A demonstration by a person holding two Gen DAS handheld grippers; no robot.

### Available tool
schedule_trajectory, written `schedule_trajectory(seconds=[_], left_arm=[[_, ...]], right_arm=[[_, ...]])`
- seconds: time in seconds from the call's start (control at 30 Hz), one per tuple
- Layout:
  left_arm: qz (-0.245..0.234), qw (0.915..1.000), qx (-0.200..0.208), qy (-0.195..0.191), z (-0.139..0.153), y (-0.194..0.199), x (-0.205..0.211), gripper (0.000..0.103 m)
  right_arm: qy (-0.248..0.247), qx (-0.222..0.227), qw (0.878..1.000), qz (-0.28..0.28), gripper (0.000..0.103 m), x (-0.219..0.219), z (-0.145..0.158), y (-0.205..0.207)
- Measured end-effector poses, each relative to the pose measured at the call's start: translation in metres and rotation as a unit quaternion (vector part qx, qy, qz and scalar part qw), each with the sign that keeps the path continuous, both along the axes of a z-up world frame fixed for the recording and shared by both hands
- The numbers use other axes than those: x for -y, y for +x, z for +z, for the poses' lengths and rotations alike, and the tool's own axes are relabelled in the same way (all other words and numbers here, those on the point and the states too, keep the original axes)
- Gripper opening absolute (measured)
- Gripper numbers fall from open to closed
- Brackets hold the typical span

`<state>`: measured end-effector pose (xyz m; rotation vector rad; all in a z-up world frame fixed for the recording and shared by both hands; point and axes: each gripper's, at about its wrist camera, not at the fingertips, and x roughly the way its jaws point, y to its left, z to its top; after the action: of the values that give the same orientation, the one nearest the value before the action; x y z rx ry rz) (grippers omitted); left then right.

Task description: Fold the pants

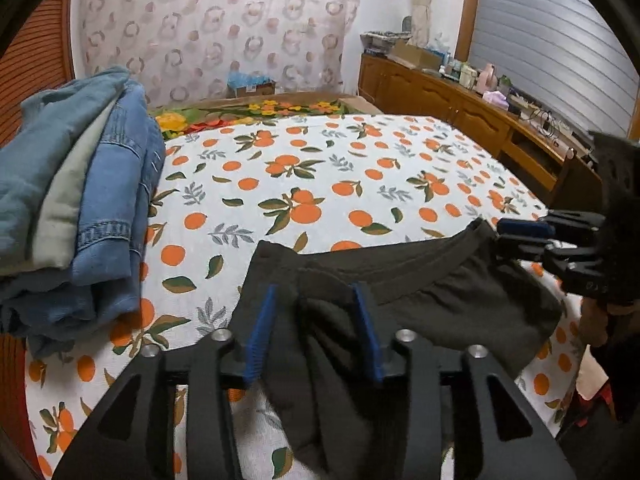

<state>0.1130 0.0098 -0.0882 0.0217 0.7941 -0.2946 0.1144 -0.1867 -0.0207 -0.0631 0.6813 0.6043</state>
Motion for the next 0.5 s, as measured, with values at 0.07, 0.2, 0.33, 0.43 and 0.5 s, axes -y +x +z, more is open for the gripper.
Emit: schedule_trajectory(seconds=[0.07, 0.2, 0.33, 0.43, 0.5], left_arm=[[0.002, 1.0, 0.006, -0.001, 0.003, -0.006, -0.003, 0.047], [0.006, 0.9999, 0.009, 0.0, 0.003, -0.016, -0.006, 0.047], [0.01, 0.9999, 0.004, 0.001, -0.001, -0.024, -0.009, 0.047], [0.012, 0.9999, 0.005, -0.002, -0.003, -0.032, -0.013, 0.047], [0.015, 0.9999, 0.004, -0.002, -0.005, -0.035, -0.016, 0.047]], right_arm=[[-0.002, -0.003, 1.0, 0.0, 0.03, -0.002, 0.0, 0.001], [-0.01, -0.013, 1.0, -0.005, 0.031, -0.005, -0.004, 0.007], [-0.016, -0.013, 1.0, 0.001, 0.031, -0.01, -0.006, 0.008], [-0.027, -0.016, 0.999, 0.007, 0.031, -0.015, -0.009, 0.009], [-0.036, -0.019, 0.999, 0.01, 0.022, -0.018, -0.012, 0.01]])
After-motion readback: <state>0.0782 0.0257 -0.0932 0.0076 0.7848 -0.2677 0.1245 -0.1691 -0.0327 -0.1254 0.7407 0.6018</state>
